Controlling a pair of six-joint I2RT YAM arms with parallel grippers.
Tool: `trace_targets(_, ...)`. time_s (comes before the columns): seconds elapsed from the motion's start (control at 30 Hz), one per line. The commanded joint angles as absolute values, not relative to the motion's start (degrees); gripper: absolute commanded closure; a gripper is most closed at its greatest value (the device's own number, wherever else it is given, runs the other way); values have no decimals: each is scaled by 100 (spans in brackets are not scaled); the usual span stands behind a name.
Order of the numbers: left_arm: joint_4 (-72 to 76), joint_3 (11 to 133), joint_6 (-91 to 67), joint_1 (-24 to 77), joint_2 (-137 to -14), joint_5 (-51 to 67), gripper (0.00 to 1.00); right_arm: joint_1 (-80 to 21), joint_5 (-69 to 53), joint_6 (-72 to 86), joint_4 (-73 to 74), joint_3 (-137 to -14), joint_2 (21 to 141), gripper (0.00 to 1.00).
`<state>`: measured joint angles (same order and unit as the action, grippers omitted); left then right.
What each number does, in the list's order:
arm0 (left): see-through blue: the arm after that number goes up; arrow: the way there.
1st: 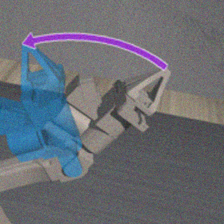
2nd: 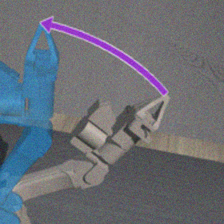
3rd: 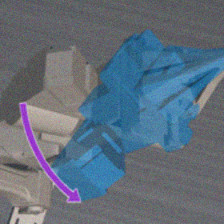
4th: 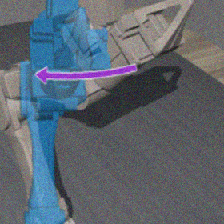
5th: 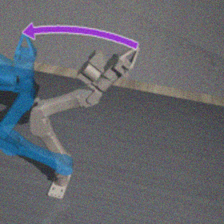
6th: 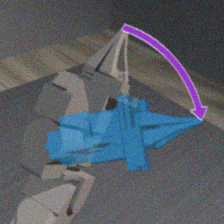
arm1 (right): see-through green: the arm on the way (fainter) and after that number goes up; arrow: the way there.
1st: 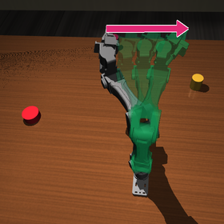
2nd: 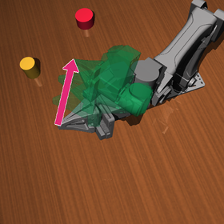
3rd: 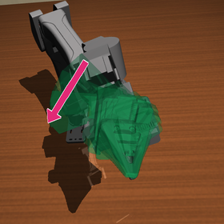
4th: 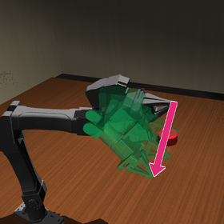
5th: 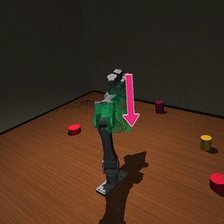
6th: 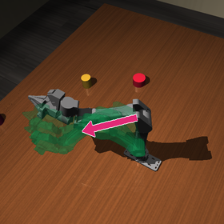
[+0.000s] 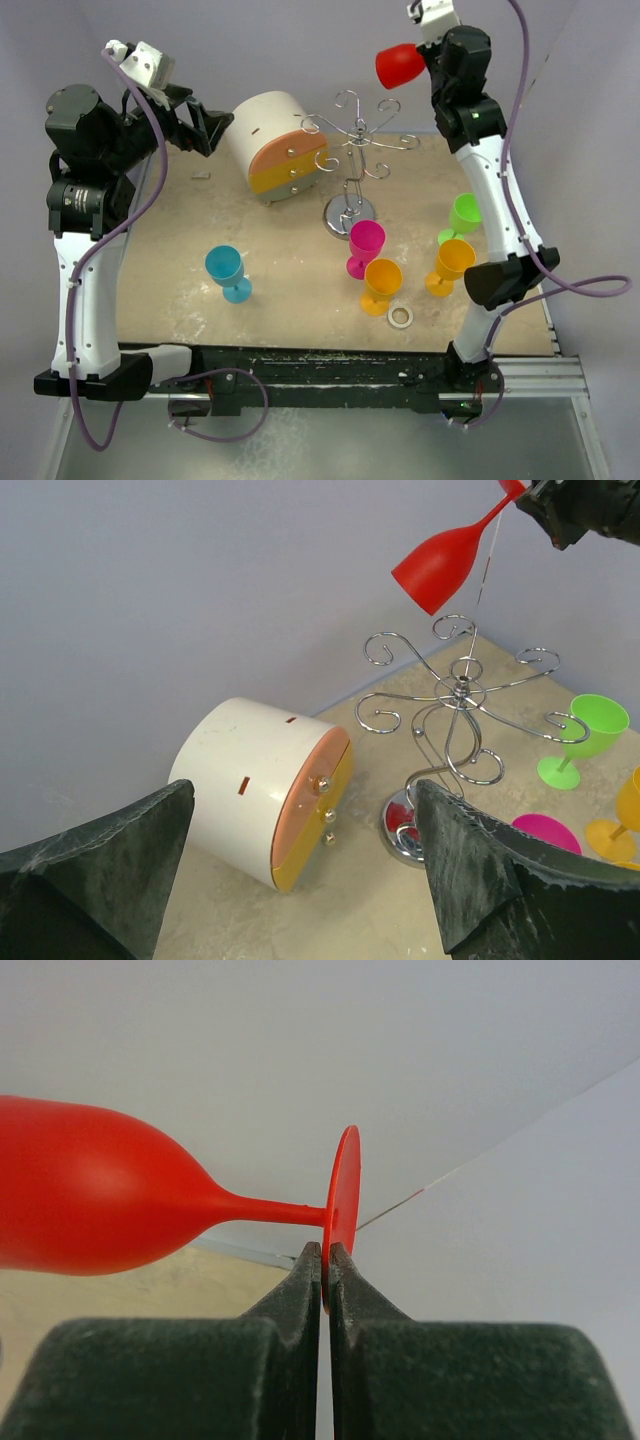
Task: Place the wine glass upside down on the wine glass rack
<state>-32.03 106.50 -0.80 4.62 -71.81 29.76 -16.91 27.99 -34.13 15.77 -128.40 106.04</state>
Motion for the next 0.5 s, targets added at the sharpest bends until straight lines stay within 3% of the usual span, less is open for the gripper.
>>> trace_targets(0.0, -3003, 10656, -31, 431, -7194, 3005, 6, -1690, 2845, -4580, 516, -12454, 10445, 100)
trace_targets(0.47, -2997, 10622, -11, 431, -7267, 2993, 5, -1748, 931, -6248, 719, -11393, 10177, 100)
